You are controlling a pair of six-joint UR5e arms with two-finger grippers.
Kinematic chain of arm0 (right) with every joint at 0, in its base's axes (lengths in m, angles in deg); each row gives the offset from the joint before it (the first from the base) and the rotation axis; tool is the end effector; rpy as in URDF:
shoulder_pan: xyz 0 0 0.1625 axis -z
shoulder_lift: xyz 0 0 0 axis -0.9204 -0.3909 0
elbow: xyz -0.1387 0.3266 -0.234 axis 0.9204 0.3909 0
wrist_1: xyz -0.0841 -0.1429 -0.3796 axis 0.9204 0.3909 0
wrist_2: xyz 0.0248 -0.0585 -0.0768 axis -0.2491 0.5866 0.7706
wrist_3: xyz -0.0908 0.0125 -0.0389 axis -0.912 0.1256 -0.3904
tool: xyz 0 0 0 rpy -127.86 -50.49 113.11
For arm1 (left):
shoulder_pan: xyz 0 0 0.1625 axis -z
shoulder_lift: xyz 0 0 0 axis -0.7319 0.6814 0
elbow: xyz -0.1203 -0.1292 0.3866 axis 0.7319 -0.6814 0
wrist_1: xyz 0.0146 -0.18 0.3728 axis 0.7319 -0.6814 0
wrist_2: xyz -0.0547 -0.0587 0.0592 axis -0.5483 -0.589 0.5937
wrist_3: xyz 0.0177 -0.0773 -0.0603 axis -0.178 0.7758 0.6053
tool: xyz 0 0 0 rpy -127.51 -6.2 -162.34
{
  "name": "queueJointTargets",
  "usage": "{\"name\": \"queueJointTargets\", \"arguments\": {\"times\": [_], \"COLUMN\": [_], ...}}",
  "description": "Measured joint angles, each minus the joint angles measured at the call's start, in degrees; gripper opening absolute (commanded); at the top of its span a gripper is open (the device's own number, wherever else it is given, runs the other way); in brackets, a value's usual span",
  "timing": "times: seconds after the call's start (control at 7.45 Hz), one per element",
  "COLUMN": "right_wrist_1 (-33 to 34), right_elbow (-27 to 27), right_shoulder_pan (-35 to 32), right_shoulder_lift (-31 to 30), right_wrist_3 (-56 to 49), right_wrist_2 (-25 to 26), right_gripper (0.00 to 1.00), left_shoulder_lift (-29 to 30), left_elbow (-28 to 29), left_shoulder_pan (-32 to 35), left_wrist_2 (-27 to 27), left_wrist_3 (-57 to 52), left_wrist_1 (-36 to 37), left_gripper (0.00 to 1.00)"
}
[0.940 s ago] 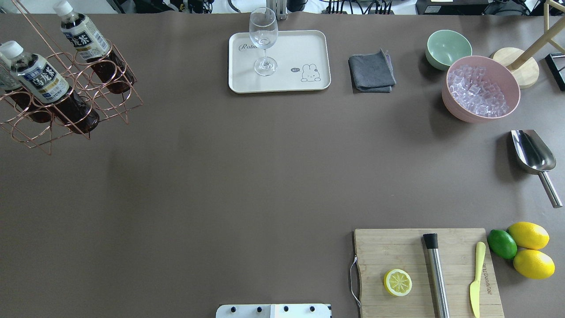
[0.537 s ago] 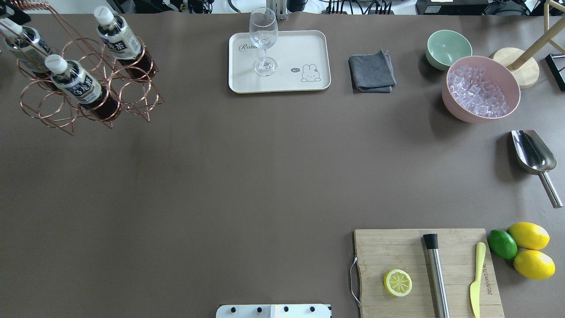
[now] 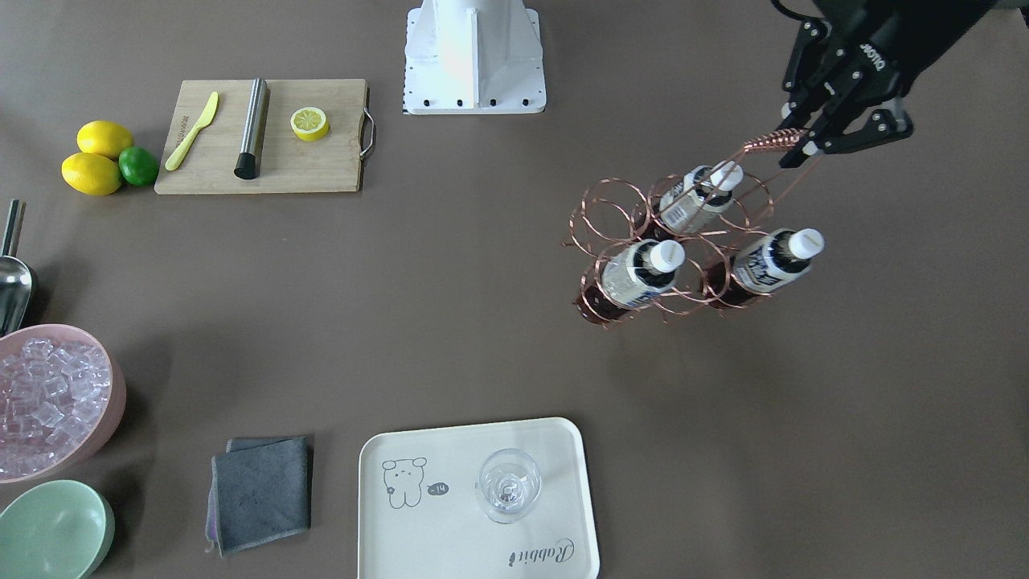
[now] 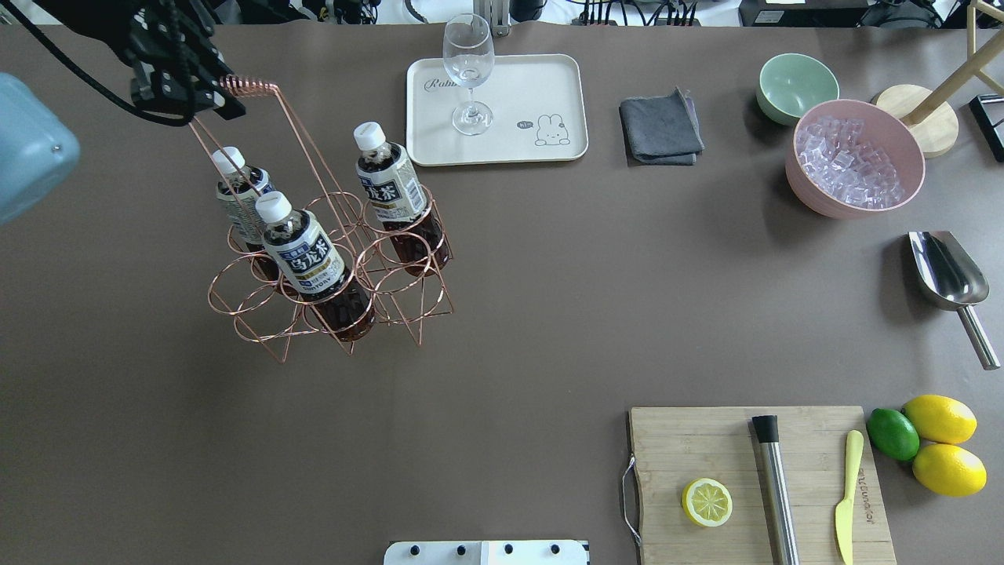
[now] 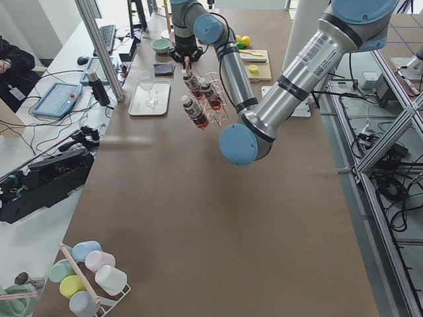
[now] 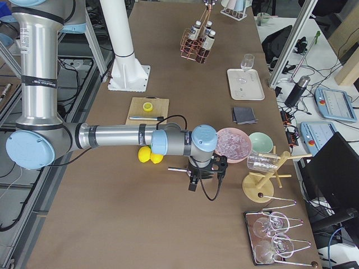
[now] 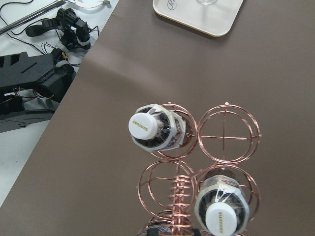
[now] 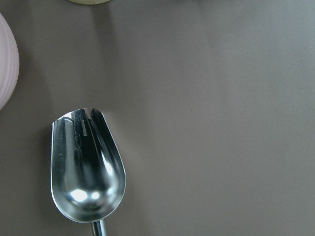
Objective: Take tea from basket to plate
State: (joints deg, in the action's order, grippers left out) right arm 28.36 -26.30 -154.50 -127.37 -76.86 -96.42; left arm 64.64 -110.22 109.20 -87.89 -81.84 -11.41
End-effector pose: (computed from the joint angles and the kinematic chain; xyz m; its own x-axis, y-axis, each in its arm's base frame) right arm 0.0438 -0.4643 0.6337 0.7074 0.1931 0.6799 -0.1192 0.9808 -0.1546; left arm 0.2022 -0.5130 0.1098 0.1349 0.9868 -0.0901 -0.4913 0.1455 0.8588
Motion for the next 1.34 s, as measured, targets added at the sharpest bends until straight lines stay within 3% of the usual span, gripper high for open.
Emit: {"name": "queueJointTargets", "arguments": {"times": [0.54, 0.81, 1.34], "right_wrist_1": [0.0, 0.1, 1.1], "right_elbow": [-0.3, -1.7, -7.2], "right_shoulder_pan": [0.1, 3.9, 13.3], "right_shoulder_lift": [0.2, 2.9, 9.8], "right_wrist_3": [0.0, 1.7, 20.1], "right_wrist_2": [0.7, 3.2, 4.3], "right_gripper": [0.99, 0.99, 0.99], "left_shoulder_lift": [4.8, 6.6, 8.1], "left_elbow": [0.9, 2.3, 1.6], "left_shoulder_pan": [-12.0, -15.3, -18.2], "left_wrist_2": [7.3, 10.6, 11.4], "left_wrist_3": [9.2, 10.1, 16.3], "left_wrist_1": [-4.8, -5.7, -5.9], "left_gripper": [0.0, 0.0, 0.0]}}
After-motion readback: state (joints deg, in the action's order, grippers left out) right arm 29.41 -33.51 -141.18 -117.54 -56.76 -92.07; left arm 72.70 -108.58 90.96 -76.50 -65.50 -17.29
